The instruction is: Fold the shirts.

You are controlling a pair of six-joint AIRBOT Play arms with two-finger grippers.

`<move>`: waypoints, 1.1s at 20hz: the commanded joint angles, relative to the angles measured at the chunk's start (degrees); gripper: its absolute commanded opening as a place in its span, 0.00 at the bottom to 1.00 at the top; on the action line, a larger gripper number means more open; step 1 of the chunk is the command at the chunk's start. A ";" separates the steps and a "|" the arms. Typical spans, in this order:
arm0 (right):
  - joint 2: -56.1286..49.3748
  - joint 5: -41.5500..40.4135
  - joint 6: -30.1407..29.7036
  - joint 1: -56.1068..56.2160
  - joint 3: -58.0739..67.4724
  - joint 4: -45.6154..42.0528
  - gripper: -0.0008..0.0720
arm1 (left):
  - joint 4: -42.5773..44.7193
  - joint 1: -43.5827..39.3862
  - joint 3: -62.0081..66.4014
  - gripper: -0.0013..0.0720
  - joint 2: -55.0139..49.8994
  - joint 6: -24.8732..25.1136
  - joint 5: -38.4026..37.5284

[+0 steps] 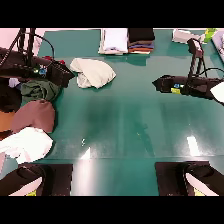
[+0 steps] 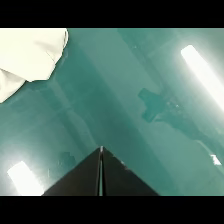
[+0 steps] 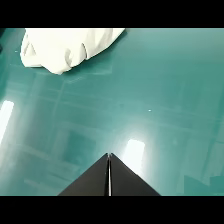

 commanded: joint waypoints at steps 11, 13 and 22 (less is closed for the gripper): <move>-0.13 -0.22 0.02 0.00 -0.37 0.02 0.04 | -0.48 -0.02 -0.07 0.05 0.02 -0.42 2.95; -0.15 -0.24 0.04 0.00 -0.39 0.07 0.04 | 0.52 -0.02 -0.24 0.06 0.00 0.66 7.34; 0.00 0.02 0.07 0.00 -0.37 6.54 0.04 | 5.62 10.47 -0.94 0.81 -22.64 -9.53 17.90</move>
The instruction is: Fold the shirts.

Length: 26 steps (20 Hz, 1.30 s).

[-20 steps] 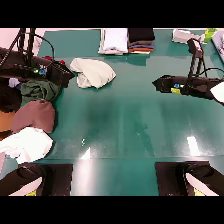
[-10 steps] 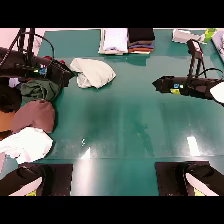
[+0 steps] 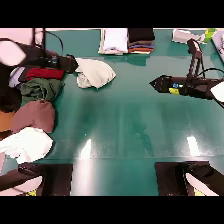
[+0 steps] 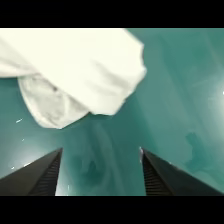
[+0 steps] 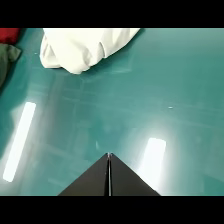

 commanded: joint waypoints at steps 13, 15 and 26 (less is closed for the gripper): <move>0.04 0.28 0.04 0.00 0.00 1.22 0.04 | -13.38 5.40 8.33 0.80 -34.21 3.04 12.90; 0.04 -0.33 0.04 0.00 0.13 1.22 0.04 | -13.35 5.40 8.31 0.41 -34.12 3.41 12.87; -0.02 4.90 0.00 -1.86 22.21 -5.51 0.04 | -10.60 4.39 23.30 0.05 -7.61 16.79 4.66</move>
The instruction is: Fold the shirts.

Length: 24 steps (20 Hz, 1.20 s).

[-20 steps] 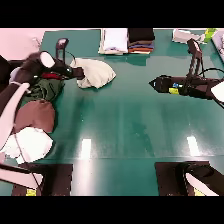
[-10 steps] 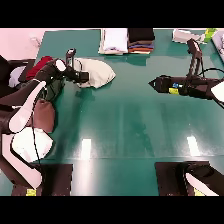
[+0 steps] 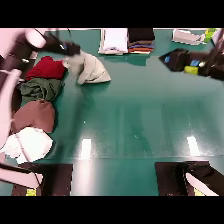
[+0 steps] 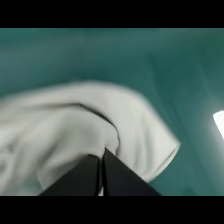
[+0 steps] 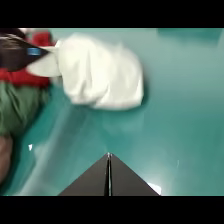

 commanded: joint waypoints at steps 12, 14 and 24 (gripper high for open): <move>0.76 5.51 0.07 -7.54 9.60 -1.99 0.04 | -4.39 -25.64 -2.10 0.05 16.76 12.26 -10.67; 0.76 5.51 0.07 -7.54 9.60 -2.01 0.04 | -4.26 -27.78 -5.01 0.15 14.34 12.24 -9.49; 0.63 8.04 0.02 -7.54 9.60 -2.03 0.04 | 2.05 -5.03 -16.70 0.85 13.20 -0.35 -17.86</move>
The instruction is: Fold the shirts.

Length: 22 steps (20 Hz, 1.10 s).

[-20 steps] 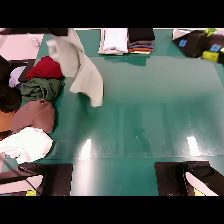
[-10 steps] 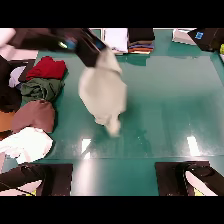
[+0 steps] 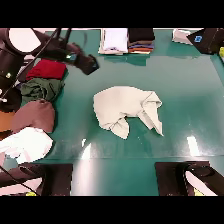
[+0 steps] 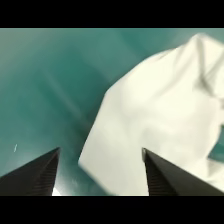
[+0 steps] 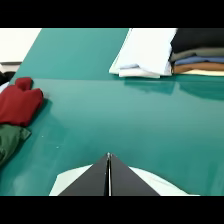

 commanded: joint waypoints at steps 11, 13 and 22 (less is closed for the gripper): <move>-5.14 4.96 0.02 0.04 -0.04 0.00 0.04 | -10.56 -1.68 -31.41 0.86 -5.99 -3.13 12.59; -6.45 6.21 0.02 0.04 -0.04 -0.02 0.04 | -12.26 -1.68 -31.28 0.85 -8.09 -3.08 12.81; -17.99 27.52 1.68 -0.04 -0.26 -19.82 0.07 | -5.53 3.63 -19.74 0.05 -8.39 -2.36 5.81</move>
